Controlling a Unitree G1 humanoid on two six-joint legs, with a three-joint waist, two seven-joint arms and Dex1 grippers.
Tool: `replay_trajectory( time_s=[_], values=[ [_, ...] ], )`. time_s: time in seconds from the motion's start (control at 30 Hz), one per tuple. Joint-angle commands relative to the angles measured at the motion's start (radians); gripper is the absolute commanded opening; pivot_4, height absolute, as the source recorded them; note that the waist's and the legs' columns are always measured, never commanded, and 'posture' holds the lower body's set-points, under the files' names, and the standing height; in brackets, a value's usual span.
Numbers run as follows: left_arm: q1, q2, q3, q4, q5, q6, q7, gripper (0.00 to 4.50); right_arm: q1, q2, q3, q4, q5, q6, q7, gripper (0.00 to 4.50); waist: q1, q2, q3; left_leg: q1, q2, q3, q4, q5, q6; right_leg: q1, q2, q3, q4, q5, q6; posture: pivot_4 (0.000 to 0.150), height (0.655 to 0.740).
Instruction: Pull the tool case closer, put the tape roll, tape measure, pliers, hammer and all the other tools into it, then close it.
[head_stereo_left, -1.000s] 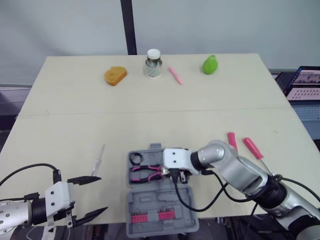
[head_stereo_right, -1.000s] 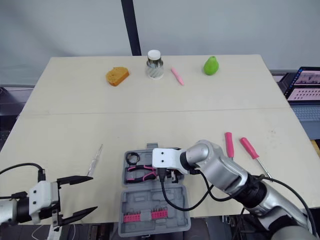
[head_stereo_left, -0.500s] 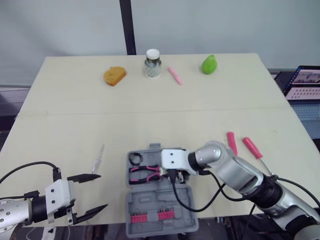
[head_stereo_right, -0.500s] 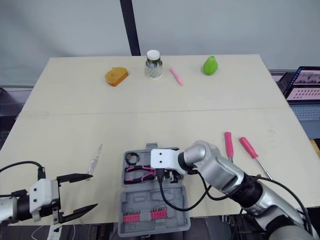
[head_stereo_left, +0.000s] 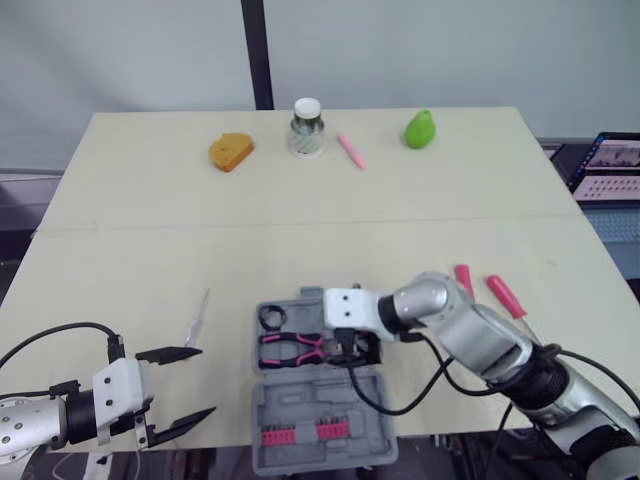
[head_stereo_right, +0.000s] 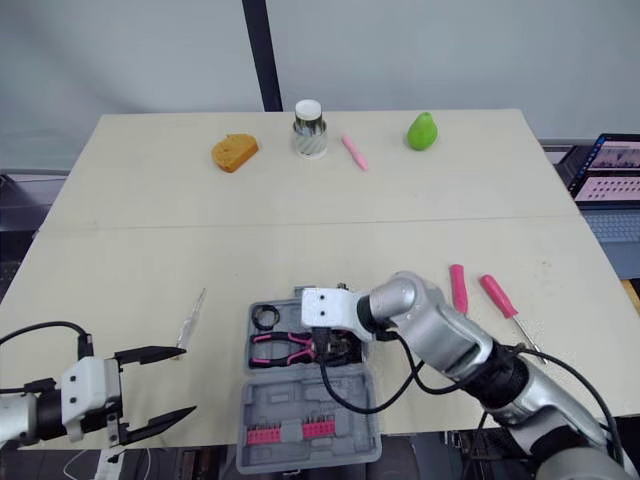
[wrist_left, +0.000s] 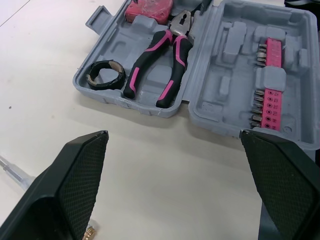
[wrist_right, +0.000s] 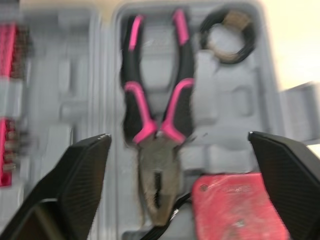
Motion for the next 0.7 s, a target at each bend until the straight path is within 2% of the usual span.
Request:
replay_trajectory(
  time_s=[0.03,0.1,0.23,0.33,0.53,0.7],
  values=[
    [-0.016,0.004,-0.003,0.008,0.001,-0.010,0.008,4.50,0.020,0.069,-0.092,0.002,0.067,-0.068,-0.041,4.20,0.000,0.000,0.000,0.000,0.000,0.000,0.000,0.000,0.000,0.000,0.000,0.000,0.000,0.000,0.000,0.150,0.7400],
    [-0.026,0.005,-0.006,0.015,0.002,-0.011,0.008,4.50,0.047,0.112,-0.122,0.038,0.098,-0.130,-0.049,3.59,0.000,-0.001,0.000,0.000,0.000,0.000,-0.001,0.000,0.000,0.000,0.000,0.000,0.000,0.000,0.000,0.150,0.7400],
    [-0.038,0.007,-0.009,0.026,0.005,-0.014,0.008,4.50,0.107,0.160,-0.123,0.123,0.099,-0.251,-0.072,1.52,-0.001,-0.001,-0.001,0.001,-0.001,0.000,-0.001,0.000,0.000,0.000,0.000,0.000,0.000,0.000,0.000,0.150,0.7400],
    [-0.043,0.007,-0.009,0.031,0.006,-0.015,0.009,4.50,0.141,0.178,-0.094,0.197,0.068,-0.339,-0.082,0.15,-0.001,-0.001,-0.001,0.001,-0.001,0.001,-0.001,0.000,0.000,0.000,0.000,0.000,0.001,0.000,0.000,0.150,0.7400],
    [-0.038,0.003,-0.005,0.031,0.009,-0.019,0.011,4.50,0.162,0.202,-0.069,0.301,0.020,-0.458,-0.093,0.06,-0.003,-0.001,-0.001,0.001,0.000,0.001,-0.001,0.000,0.000,0.000,0.000,0.000,0.001,0.000,0.000,0.150,0.7400],
    [-0.031,-0.001,-0.005,0.031,0.012,-0.024,0.017,4.50,0.171,0.214,-0.061,0.330,0.006,-0.484,-0.086,0.06,-0.003,-0.001,-0.001,0.002,0.000,0.001,-0.001,0.000,0.000,0.000,0.000,0.000,0.001,0.000,0.000,0.150,0.7400]
  ],
)
